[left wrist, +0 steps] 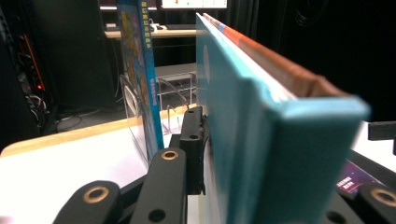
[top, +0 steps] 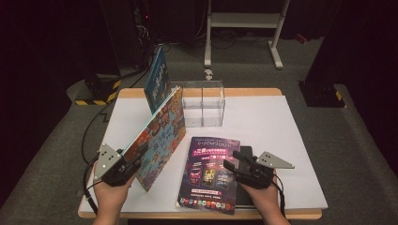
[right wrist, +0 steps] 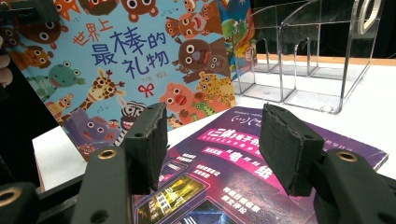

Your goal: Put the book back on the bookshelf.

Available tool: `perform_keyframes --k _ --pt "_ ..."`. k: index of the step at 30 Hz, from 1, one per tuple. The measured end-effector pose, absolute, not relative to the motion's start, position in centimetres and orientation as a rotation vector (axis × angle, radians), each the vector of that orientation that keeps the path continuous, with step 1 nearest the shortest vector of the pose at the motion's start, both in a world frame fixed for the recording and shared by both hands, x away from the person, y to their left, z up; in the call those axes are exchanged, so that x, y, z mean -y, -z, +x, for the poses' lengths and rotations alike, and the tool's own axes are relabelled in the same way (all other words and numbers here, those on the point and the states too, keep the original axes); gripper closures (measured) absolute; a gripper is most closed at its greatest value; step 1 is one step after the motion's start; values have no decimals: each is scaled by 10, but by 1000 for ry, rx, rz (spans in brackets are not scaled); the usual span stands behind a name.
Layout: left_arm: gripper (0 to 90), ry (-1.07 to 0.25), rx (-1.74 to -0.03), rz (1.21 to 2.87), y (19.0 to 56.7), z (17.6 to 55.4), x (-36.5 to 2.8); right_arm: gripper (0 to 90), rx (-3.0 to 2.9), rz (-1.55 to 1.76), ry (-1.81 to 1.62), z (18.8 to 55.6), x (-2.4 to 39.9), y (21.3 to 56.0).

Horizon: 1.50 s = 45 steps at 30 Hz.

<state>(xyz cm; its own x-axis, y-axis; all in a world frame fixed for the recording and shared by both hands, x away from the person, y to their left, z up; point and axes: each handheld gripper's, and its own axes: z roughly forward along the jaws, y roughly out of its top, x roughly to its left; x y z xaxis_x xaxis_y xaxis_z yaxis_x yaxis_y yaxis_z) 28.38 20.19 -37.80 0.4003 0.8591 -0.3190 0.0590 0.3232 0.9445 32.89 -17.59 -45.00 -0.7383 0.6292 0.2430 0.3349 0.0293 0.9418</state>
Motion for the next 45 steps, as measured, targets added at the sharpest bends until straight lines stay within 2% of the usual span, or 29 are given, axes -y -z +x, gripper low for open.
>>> perform_keyframes --k 3,11,23,36,45 --pt "777 -690 -1021 1126 379 285 -200 416 -2067 999 -1771 329 176 450" --pt "807 -698 -1034 1093 379 286 -199 416 -2068 1004 -1775 329 176 451" --pt "814 -681 -1055 1063 364 300 -202 416 -2060 988 -1793 327 176 448" --pt "814 -778 -1045 1039 333 313 -193 419 -2043 988 -1821 328 181 444" --pt "814 -826 -1068 996 325 338 -176 420 -2035 979 -1832 327 183 442"
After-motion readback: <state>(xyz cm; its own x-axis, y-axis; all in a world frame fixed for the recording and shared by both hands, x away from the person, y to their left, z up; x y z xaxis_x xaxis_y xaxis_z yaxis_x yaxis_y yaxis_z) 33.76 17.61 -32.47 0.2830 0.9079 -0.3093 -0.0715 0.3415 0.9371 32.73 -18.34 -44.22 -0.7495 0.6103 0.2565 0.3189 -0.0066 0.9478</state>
